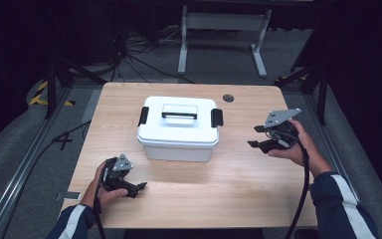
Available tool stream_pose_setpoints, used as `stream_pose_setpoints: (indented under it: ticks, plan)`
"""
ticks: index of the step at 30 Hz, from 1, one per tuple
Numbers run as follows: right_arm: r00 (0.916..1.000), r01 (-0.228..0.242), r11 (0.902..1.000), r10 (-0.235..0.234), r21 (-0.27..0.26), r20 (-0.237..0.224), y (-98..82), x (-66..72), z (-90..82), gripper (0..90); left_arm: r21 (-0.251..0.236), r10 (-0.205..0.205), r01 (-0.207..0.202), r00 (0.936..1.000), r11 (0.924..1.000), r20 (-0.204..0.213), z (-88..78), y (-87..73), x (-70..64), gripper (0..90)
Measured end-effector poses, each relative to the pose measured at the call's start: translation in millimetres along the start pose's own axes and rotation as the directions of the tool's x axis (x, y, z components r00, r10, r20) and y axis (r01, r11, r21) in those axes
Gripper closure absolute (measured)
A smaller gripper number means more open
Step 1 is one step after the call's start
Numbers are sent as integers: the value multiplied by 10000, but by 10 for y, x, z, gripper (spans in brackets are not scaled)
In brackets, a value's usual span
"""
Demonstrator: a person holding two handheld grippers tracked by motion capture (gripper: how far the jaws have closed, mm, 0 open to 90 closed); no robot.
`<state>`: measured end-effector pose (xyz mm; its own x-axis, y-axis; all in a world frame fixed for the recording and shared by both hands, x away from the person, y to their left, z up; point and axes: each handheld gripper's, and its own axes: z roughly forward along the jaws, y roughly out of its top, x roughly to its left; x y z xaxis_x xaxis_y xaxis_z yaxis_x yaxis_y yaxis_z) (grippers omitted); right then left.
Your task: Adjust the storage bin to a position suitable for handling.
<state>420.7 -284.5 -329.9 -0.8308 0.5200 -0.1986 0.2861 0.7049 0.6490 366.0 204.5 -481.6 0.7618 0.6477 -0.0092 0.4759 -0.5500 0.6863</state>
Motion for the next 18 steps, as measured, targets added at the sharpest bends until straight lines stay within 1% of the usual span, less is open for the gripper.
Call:
stream_pose_setpoints:
  ticks: [2, 4, 10, 12, 14, 15, 16, 18]
  plan:
    - [9998, 175, 9998, -175, 2, -19, 114, 8, -12, 418, -3, 4, -4, 10000, 10000, 1, 0, 0, 0, 4]
    - [9989, 459, 9989, -458, 44, -30, 253, 18, -14, 418, -3, -2, 2, 10000, 10000, 0, 0, 0, 0, 4]
    - [9927, 1204, 9927, -1204, 68, -92, 599, 66, 2, 436, -2, -1, 1, 10000, 10000, 1, 0, 0, 0, 4]
    - [9912, 1314, 9913, -1313, 42, -142, 714, 84, -5, 442, 0, -1, 1, 10000, 10000, 0, 0, 0, 0, 4]
    - [9873, 1579, 9875, -1578, 37, -199, 845, 106, 2, 450, 0, 1, -1, 10000, 10000, 1, 0, 0, 0, 4]
    - [9873, 1579, 9875, -1578, 37, -199, 845, 106, 2, 450, 0, 1, -1, 10000, 10000, 1, 0, 0, 0, 4]
    - [9840, 1762, 9843, -1760, 53, -281, 901, 118, 8, 452, 0, 1, -1, 10000, 10000, 2, 0, 0, 0, 4]
    - [9802, 1951, 9807, -1947, 95, -363, 1040, 153, 48, 457, 2, -3, 3, 10000, 10000, 4, 0, 0, 0, 4]
